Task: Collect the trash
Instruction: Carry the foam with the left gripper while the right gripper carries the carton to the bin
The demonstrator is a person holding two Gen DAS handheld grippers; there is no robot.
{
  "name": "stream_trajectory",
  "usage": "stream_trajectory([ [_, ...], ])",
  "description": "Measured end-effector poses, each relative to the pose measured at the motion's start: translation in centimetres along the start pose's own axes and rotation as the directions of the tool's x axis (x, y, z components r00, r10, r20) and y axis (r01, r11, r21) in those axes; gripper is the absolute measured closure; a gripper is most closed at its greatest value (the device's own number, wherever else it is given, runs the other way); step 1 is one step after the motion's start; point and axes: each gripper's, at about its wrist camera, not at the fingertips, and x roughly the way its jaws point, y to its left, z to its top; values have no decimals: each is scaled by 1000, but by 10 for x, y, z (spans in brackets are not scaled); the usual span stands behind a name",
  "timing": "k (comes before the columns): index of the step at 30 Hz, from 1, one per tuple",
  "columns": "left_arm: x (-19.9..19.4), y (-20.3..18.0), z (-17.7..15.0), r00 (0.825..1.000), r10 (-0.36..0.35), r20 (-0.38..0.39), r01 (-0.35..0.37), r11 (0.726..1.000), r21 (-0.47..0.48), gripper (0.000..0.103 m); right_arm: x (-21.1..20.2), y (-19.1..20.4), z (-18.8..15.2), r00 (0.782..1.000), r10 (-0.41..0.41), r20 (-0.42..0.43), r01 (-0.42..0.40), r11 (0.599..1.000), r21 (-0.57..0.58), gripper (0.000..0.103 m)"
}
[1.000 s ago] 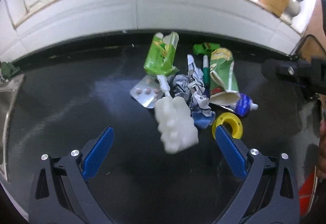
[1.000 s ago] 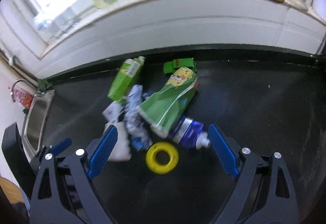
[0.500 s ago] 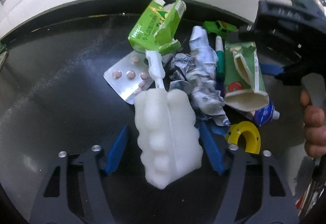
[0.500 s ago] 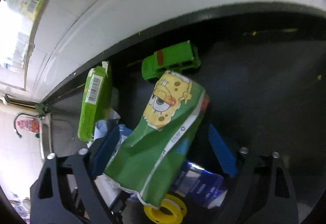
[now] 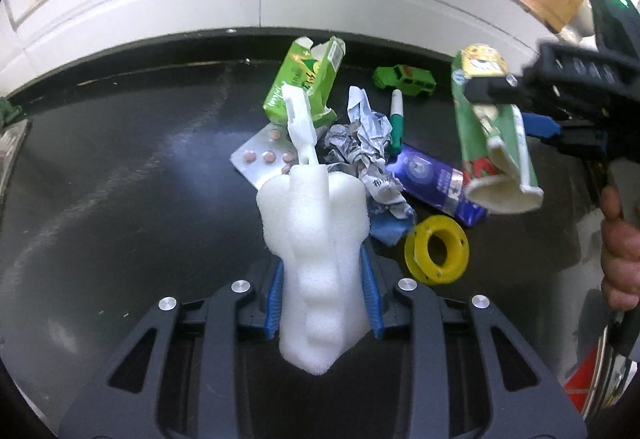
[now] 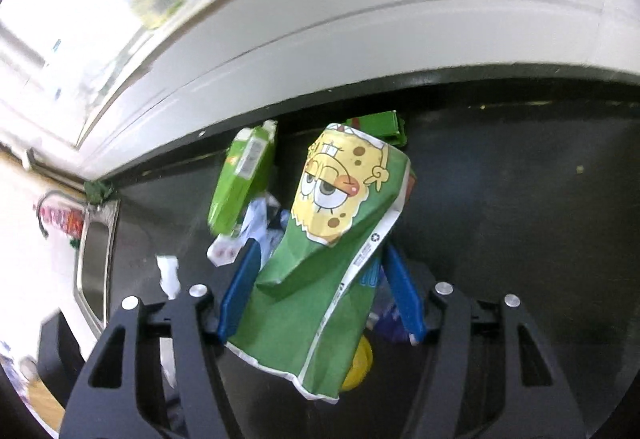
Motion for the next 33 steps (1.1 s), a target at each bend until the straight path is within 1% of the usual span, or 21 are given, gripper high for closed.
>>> stream_trajectory([
  [1, -4, -1, 0, 1000, 5, 2, -5, 1000, 5, 71, -4, 4, -5, 1000, -5, 2, 5, 1000, -11, 42],
  [4, -19, 2, -12, 1000, 21, 14, -22, 999, 26, 71, -18, 15, -36, 999, -39, 5, 39, 997, -60, 42],
  [8, -37, 6, -28, 999, 29, 19, -29, 999, 35, 71, -29, 22, -81, 998, -59, -16, 57, 995, -81, 41],
  [10, -44, 7, -37, 999, 32, 19, -32, 999, 39, 71, -33, 25, -97, 997, -72, -20, 70, 994, -89, 41],
  [13, -50, 8, -49, 999, 33, 14, -34, 998, 49, 71, -42, 21, -110, 996, -87, -19, 85, 992, -94, 41],
  [16, -51, 10, -55, 999, 34, 14, -35, 998, 52, 71, -55, 12, -116, 996, -90, -8, 89, 992, -89, 41],
  [19, -55, 11, -58, 999, 36, 21, -37, 998, 55, 71, -62, 16, -117, 996, -92, 13, 93, 991, -91, 41],
  [24, -65, 17, -60, 998, 45, 49, -47, 998, 44, 71, -67, 30, -115, 994, -96, 45, 101, 986, -130, 41],
  [28, -84, 36, -67, 993, 68, 99, -69, 998, 1, 71, -64, 57, -111, 995, -84, 59, 94, 974, -205, 41],
  [31, -103, 61, -81, 984, 123, 130, -116, 992, -57, 71, -59, 92, -112, 998, -44, 54, 58, 954, -295, 41],
  [33, -114, 78, -94, 978, 163, 130, -150, 983, -104, 71, -53, 127, -117, 999, 0, 32, 12, 927, -374, 41],
])
